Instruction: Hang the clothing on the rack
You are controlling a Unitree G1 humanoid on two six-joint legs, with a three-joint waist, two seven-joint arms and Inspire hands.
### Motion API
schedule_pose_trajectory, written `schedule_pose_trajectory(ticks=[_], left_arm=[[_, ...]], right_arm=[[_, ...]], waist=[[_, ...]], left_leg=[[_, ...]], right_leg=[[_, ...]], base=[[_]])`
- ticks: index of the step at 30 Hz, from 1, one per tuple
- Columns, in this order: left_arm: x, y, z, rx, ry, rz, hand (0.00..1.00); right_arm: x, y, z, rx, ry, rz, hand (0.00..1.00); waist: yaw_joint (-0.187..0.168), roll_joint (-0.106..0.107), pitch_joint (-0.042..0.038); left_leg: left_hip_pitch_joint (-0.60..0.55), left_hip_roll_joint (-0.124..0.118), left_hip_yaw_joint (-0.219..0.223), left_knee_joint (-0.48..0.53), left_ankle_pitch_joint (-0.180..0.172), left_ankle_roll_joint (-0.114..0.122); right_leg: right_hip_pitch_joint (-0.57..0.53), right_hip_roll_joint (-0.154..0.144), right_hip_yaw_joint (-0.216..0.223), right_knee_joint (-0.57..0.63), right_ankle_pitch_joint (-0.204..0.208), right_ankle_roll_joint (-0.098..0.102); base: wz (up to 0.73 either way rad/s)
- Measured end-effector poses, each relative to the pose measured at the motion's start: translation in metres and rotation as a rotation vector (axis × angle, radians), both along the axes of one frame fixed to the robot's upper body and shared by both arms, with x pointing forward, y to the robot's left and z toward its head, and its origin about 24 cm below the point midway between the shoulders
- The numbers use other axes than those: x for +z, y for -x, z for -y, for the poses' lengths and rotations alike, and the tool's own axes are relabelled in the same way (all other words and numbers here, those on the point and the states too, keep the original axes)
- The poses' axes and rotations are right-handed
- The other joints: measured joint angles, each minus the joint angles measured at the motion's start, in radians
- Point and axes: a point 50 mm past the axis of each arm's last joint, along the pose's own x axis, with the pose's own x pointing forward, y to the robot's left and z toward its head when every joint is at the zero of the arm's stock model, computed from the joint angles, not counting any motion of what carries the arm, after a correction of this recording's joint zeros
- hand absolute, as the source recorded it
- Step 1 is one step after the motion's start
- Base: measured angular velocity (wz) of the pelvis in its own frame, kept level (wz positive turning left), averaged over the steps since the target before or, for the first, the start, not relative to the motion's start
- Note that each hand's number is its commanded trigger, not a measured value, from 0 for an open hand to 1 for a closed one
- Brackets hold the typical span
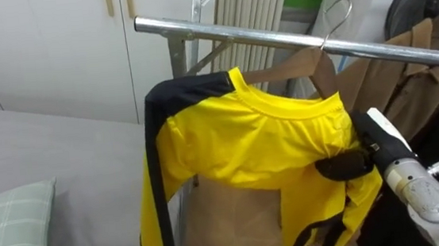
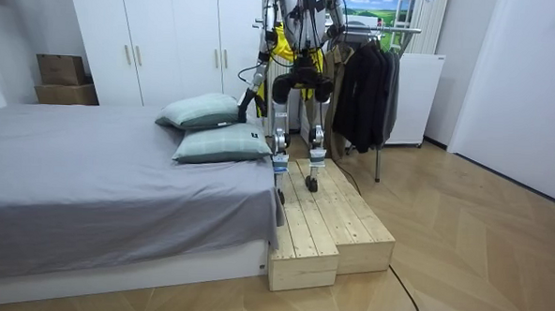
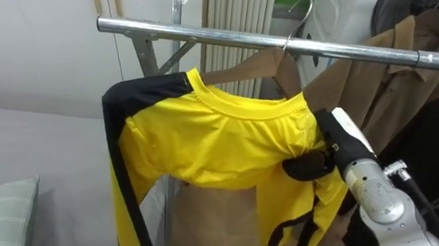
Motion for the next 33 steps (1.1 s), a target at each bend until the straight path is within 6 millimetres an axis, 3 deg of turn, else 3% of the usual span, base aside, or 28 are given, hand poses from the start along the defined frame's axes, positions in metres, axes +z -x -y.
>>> schedule_pose_trajectory(ticks=[11,18,26,33], left_arm=[[0.0,0.004,-0.001,0.007,0.015,-0.013,0.0],[-0.001,0.005,-0.001,0.017,0.024,-0.02,0.0],[0.0,0.005,-0.003,0.018,0.025,-0.024,0.0],[0.0,0.005,-0.003,0.018,0.027,-0.024,0.0]], right_arm=[[-0.012,0.002,0.003,0.029,0.008,-0.063,1.0],[-0.028,0.007,0.007,0.05,0.039,-0.145,1.0],[-0.035,0.009,0.01,0.043,0.028,-0.162,1.0],[-0.039,0.01,0.012,0.035,0.025,-0.167,1.0]], waist=[[-0.025,0.011,-0.009],[-0.034,0.009,-0.0093],[-0.036,-0.003,-0.0072],[-0.034,-0.001,-0.0046]], left_leg=[[0.0,0.001,-0.019,-0.001,0.002,-0.003],[0.0,0.0,-0.019,-0.002,0.002,-0.003],[0.004,0.0,-0.023,-0.001,0.002,-0.003],[0.009,0.0,-0.026,-0.002,0.001,-0.003]], right_leg=[[0.016,-0.002,-0.015,-0.007,0.0,0.0],[0.016,-0.002,-0.015,-0.007,0.0,0.0],[0.022,-0.003,-0.016,-0.008,0.0,0.0],[0.028,-0.002,-0.016,-0.008,-0.002,0.001]], base=[[0.04],[0.0],[0.0],[0.02]])
